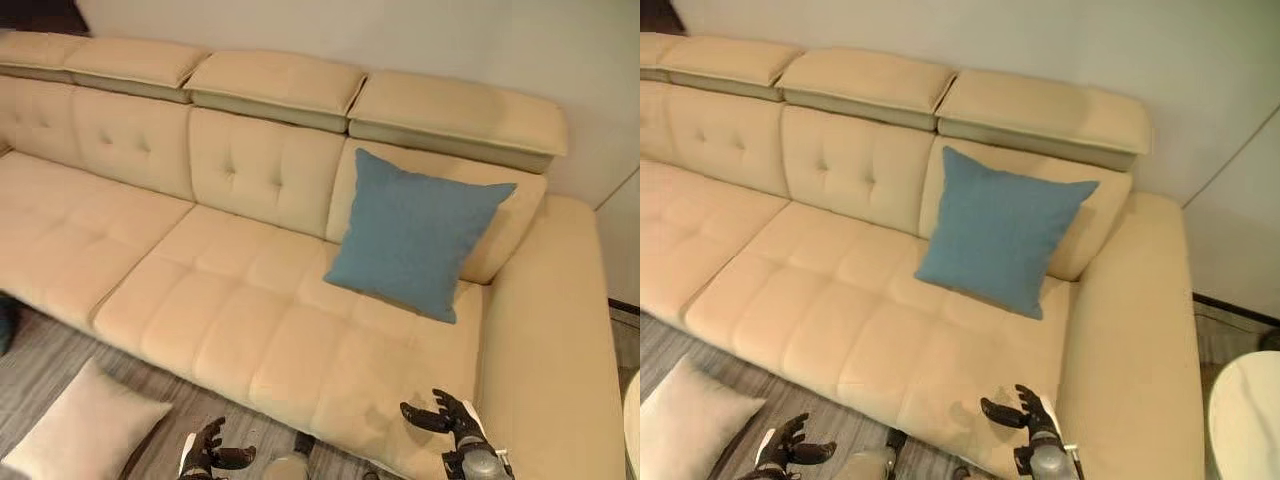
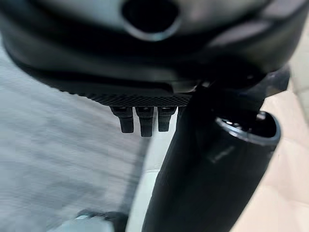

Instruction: Pick up all the scattered cushions and arrange them neatly on the sofa.

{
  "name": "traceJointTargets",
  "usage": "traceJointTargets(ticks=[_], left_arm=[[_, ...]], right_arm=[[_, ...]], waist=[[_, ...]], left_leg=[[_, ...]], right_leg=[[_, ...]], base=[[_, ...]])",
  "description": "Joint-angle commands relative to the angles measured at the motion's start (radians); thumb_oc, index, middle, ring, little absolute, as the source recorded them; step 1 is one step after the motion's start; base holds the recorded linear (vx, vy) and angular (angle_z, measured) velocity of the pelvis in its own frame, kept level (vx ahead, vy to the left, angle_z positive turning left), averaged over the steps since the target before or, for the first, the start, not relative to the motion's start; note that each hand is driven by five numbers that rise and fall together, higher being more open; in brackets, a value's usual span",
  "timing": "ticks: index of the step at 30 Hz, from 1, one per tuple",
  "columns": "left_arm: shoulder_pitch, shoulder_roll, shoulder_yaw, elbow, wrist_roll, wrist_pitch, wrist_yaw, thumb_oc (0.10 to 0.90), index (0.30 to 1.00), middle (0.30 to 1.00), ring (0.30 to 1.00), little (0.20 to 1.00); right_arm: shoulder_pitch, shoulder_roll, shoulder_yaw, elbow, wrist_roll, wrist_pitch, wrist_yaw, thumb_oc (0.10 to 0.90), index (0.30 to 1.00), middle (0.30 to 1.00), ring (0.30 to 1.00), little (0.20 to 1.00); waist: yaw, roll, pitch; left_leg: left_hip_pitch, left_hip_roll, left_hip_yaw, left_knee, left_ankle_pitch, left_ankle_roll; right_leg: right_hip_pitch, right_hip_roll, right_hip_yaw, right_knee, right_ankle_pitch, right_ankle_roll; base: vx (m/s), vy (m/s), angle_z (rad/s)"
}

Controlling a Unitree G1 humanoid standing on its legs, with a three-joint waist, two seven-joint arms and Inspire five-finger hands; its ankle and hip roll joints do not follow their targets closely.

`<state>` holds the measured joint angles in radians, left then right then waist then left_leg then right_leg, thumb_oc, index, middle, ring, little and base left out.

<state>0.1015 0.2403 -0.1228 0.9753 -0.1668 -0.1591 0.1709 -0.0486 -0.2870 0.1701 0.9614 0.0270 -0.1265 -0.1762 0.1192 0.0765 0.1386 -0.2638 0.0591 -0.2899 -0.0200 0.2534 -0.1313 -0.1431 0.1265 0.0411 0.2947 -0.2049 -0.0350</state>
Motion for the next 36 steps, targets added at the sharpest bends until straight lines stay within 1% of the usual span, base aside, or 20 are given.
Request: traceJointTargets(ticks=[1, 2, 3, 4, 6, 7, 8, 9, 10, 13, 14, 20, 22, 24, 26, 27, 28, 29, 32, 36], left_arm=[[-0.078, 0.018, -0.015, -0.004, -0.009, -0.041, 0.025, 0.8, 0.9, 0.9, 0.9, 0.9], [-0.078, 0.018, -0.015, -0.004, -0.009, -0.041, 0.025, 0.8, 0.9, 0.9, 0.9, 0.9], [-0.076, 0.011, -0.021, -0.002, -0.011, -0.041, 0.024, 0.8, 0.9, 0.9, 0.9, 0.9], [-0.067, 0.009, -0.022, 0.002, -0.009, -0.042, 0.023, 0.8, 0.9, 0.9, 0.9, 0.9], [-0.065, 0.007, -0.02, 0.011, -0.011, -0.041, 0.023, 0.8, 0.9, 0.9, 0.9, 0.9], [-0.065, 0.007, -0.02, 0.011, -0.011, -0.041, 0.023, 0.8, 0.9, 0.9, 0.9, 0.9], [-0.068, 0.006, -0.02, 0.016, -0.022, -0.04, 0.026, 0.8, 0.9, 0.9, 0.9, 0.9], [-0.068, 0.006, -0.02, 0.016, -0.022, -0.04, 0.026, 0.8, 0.9, 0.9, 0.9, 0.9], [-0.069, 0.008, -0.025, 0.013, -0.028, -0.038, 0.025, 0.8, 0.9, 0.9, 0.9, 0.9], [-0.068, 0.005, -0.034, 0.02, -0.022, -0.035, 0.02, 0.8, 0.9, 0.9, 0.9, 0.9], [-0.071, 0.002, -0.039, 0.032, -0.012, -0.03, 0.016, 0.8, 0.9, 0.9, 0.9, 0.9], [-0.069, 0.011, -0.028, 0.048, 0.0, -0.02, 0.007, 0.8, 0.9, 0.9, 0.9, 0.9], [-0.064, 0.025, -0.01, 0.068, 0.011, -0.016, 0.002, 0.8, 0.9, 0.9, 0.9, 0.9], [-0.065, 0.031, -0.011, 0.07, 0.014, -0.015, 0.002, 0.8, 0.9, 0.9, 0.9, 0.9], [-0.068, 0.043, -0.014, 0.062, 0.016, -0.016, 0.003, 0.8, 0.9, 0.9, 0.9, 0.9], [-0.066, 0.048, -0.008, 0.062, 0.016, -0.02, 0.004, 0.8, 0.9, 0.9, 0.9, 0.9], [-0.067, 0.048, -0.008, 0.062, 0.017, -0.02, 0.004, 0.8, 0.9, 0.9, 0.9, 0.9], [-0.068, 0.052, -0.007, 0.071, 0.012, -0.021, 0.006, 0.8, 0.9, 0.9, 0.9, 0.9], [-0.075, 0.055, -0.006, 0.083, 0.011, -0.023, 0.005, 0.8, 0.9, 0.9, 0.9, 0.9], [-0.076, 0.051, -0.007, 0.081, 0.008, -0.02, 0.001, 0.8, 0.9, 0.9, 0.9, 0.9]], right_arm=[[0.008, -0.073, -0.022, -0.113, 0.013, -0.039, -0.041, 0.8, 0.9, 0.9, 0.9, 0.9], [0.008, -0.073, -0.022, -0.113, 0.013, -0.039, -0.041, 0.8, 0.9, 0.9, 0.9, 0.9], [0.006, -0.081, -0.023, -0.107, 0.01, -0.034, -0.048, 0.8, 0.9, 0.9, 0.9, 0.9], [0.011, -0.083, -0.025, -0.107, 0.01, -0.035, -0.051, 0.8, 0.9, 0.9, 0.9, 0.9], [0.012, -0.082, -0.021, -0.107, 0.008, -0.037, -0.052, 0.8, 0.9, 0.9, 0.9, 0.9], [0.011, -0.082, -0.021, -0.107, 0.008, -0.037, -0.052, 0.8, 0.9, 0.9, 0.9, 0.9], [0.01, -0.083, -0.024, -0.108, 0.01, -0.039, -0.055, 0.8, 0.9, 0.9, 0.9, 0.9], [0.01, -0.083, -0.024, -0.108, 0.01, -0.039, -0.055, 0.8, 0.9, 0.9, 0.9, 0.9], [0.008, -0.084, -0.032, -0.108, 0.018, -0.041, -0.056, 0.8, 0.9, 0.9, 0.9, 0.9], [0.014, -0.079, -0.037, -0.103, 0.017, -0.038, -0.056, 0.8, 0.9, 0.9, 0.9, 0.9], [0.012, -0.077, -0.037, -0.091, 0.011, -0.037, -0.055, 0.8, 0.9, 0.9, 0.9, 0.9], [0.001, -0.058, -0.023, -0.075, -0.008, -0.028, -0.048, 0.8, 0.9, 0.9, 0.9, 0.9], [-0.004, -0.043, -0.016, -0.079, -0.013, -0.023, -0.042, 0.8, 0.9, 0.9, 0.9, 0.9], [-0.004, -0.037, -0.02, -0.086, -0.008, -0.024, -0.042, 0.8, 0.9, 0.9, 0.9, 0.9], [-0.001, -0.03, -0.019, -0.092, 0.004, -0.023, -0.041, 0.8, 0.9, 0.9, 0.9, 0.9], [0.001, -0.032, -0.007, -0.089, 0.017, -0.026, -0.037, 0.8, 0.9, 0.9, 0.9, 0.9], [0.001, -0.032, -0.007, -0.088, 0.017, -0.026, -0.037, 0.8, 0.9, 0.9, 0.9, 0.9], [-0.002, -0.036, 0.0, -0.089, 0.022, -0.027, -0.036, 0.8, 0.9, 0.9, 0.9, 0.9], [-0.002, -0.037, 0.011, -0.1, 0.027, -0.035, -0.033, 0.8, 0.9, 0.9, 0.9, 0.9], [-0.005, -0.038, 0.017, -0.112, 0.025, -0.037, -0.031, 0.8, 0.9, 0.9, 0.9, 0.9]], waist=[[-0.003, -0.071, 0.038], [-0.005, -0.071, 0.039], [-0.015, -0.078, 0.055], [-0.028, -0.095, 0.06], [-0.036, -0.113, 0.056], [-0.037, -0.113, 0.054], [-0.045, -0.127, 0.052], [-0.047, -0.127, 0.05], [-0.06, -0.136, 0.044], [-0.074, -0.13, 0.034], [-0.077, -0.122, 0.021], [-0.057, -0.129, 0.006], [-0.038, -0.13, 0.005], [-0.04, -0.132, 0.008], [-0.055, -0.137, 0.011], [-0.058, -0.136, 0.017], [-0.058, -0.136, 0.014], [-0.056, -0.134, 0.019], [-0.053, -0.131, 0.026], [-0.053, -0.127, 0.022]], left_leg=[[-0.043, -0.119, 0.096, -0.046, -0.081, 0.065], [-0.042, -0.119, 0.095, -0.045, -0.081, 0.065], [-0.046, -0.117, 0.15, -0.022, -0.107, 0.078], [-0.034, -0.111, 0.204, 0.067, -0.148, 0.088], [-0.013, -0.111, 0.216, 0.153, -0.213, 0.091], [-0.016, -0.111, 0.215, 0.153, -0.211, 0.091], [0.015, -0.098, 0.231, 0.212, -0.268, 0.092], [0.012, -0.099, 0.229, 0.211, -0.266, 0.092], [0.07, -0.052, 0.269, 0.226, -0.312, 0.092], [0.125, -0.022, 0.299, 0.178, -0.312, 0.088], [0.155, -0.023, 0.303, 0.11, -0.308, 0.09], [0.172, -0.08, 0.231, 0.052, -0.304, 0.117], [0.196, -0.102, 0.203, 0.036, -0.307, 0.136], [0.198, -0.109, 0.182, 0.038, -0.306, 0.14], [0.194, -0.131, 0.139, 0.043, -0.298, 0.148], [0.192, -0.151, 0.097, 0.042, -0.286, 0.15], [0.189, -0.151, 0.097, 0.041, -0.285, 0.15], [0.18, -0.165, 0.06, 0.036, -0.268, 0.147], [0.172, -0.183, 0.008, 0.026, -0.245, 0.129], [0.166, -0.183, -0.01, 0.009, -0.234, 0.11]], right_leg=[[0.152, -0.081, 0.0, -0.245, 0.049, 0.069], [0.153, -0.081, -0.002, -0.245, 0.049, 0.069], [0.143, -0.094, -0.033, -0.264, 0.075, 0.069], [0.129, -0.122, -0.081, -0.28, 0.102, 0.075], [0.109, -0.151, -0.129, -0.283, 0.114, 0.074], [0.107, -0.151, -0.131, -0.283, 0.115, 0.074], [0.098, -0.177, -0.173, -0.281, 0.12, 0.071], [0.095, -0.177, -0.175, -0.282, 0.121, 0.071], [0.094, -0.201, -0.221, -0.283, 0.121, 0.071], [0.098, -0.214, -0.271, -0.281, 0.127, 0.079], [0.1, -0.22, -0.299, -0.275, 0.131, 0.087], [0.099, -0.258, -0.341, -0.225, 0.129, 0.105], [0.082, -0.291, -0.346, -0.147, 0.112, 0.116], [0.07, -0.292, -0.323, -0.119, 0.112, 0.117], [0.038, -0.245, -0.2, -0.096, 0.115, 0.123], [0.02, -0.193, -0.091, -0.098, 0.111, 0.128], [0.018, -0.192, -0.091, -0.1, 0.114, 0.128], [0.002, -0.166, -0.059, -0.103, 0.12, 0.125], [0.011, -0.151, -0.07, -0.12, 0.105, 0.114], [0.031, -0.148, -0.097, -0.158, 0.105, 0.106]], base=[[-0.32, -0.177, 1.28], [-0.33, -0.085, 0.75], [-0.41, -0.063, 1.05], [-0.5, -0.063, 1.34], [-0.26, -0.007, 1.01], [-0.18, 0.023, 0.76], [-0.11, 0.021, 0.78], [-0.19, 0.076, 1.04], [-0.11, 0.096, 0.98], [-0.06, 0.113, 0.82], [-0.04, 0.209, 0.85], [-0.02, 0.162, 0.55], [0.0, 0.194, 0.16], [-0.01, 0.067, 0.25], [0.0, 0.053, 0.71], [0.02, 0.049, 1.26], [0.03, 0.018, 1.47], [0.01, -0.009, 0.86], [0.02, -0.049, 0.52], [0.06, -0.109, 0.92]])
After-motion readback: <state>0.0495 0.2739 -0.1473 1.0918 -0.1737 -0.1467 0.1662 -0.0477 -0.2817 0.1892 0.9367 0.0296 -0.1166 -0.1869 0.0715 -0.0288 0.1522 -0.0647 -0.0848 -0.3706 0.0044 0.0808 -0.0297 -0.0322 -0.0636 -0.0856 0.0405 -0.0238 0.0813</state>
